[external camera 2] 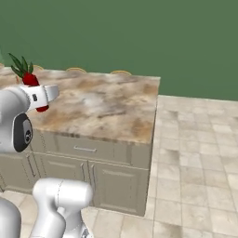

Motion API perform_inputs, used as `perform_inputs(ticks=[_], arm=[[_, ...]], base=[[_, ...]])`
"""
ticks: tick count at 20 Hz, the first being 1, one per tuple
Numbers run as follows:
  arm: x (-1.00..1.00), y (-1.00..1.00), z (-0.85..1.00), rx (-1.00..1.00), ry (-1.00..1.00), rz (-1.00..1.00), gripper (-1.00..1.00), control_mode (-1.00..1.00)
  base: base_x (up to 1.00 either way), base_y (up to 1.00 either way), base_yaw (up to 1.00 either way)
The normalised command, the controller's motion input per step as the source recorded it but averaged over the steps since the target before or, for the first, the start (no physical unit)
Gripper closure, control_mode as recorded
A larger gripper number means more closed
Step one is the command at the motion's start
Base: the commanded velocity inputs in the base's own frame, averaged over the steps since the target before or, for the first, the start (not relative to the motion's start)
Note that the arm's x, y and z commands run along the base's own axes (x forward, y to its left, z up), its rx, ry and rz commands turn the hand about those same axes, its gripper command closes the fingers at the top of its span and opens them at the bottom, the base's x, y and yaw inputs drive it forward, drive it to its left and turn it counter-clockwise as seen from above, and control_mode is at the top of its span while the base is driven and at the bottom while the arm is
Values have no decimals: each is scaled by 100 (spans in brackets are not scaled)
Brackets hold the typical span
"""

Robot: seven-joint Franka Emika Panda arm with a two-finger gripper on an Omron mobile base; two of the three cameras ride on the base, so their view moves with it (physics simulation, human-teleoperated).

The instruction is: Move the ketchup and shaker from the cabinet to the dining counter.

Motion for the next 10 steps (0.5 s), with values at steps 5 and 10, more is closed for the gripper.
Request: perform_inputs(ticks=[5,10], arm=[[0,0,0,0,0,0,100,100],[0,0,0,0,0,0,100,100]], base=[[57,-50,33],[34,-51,30]])
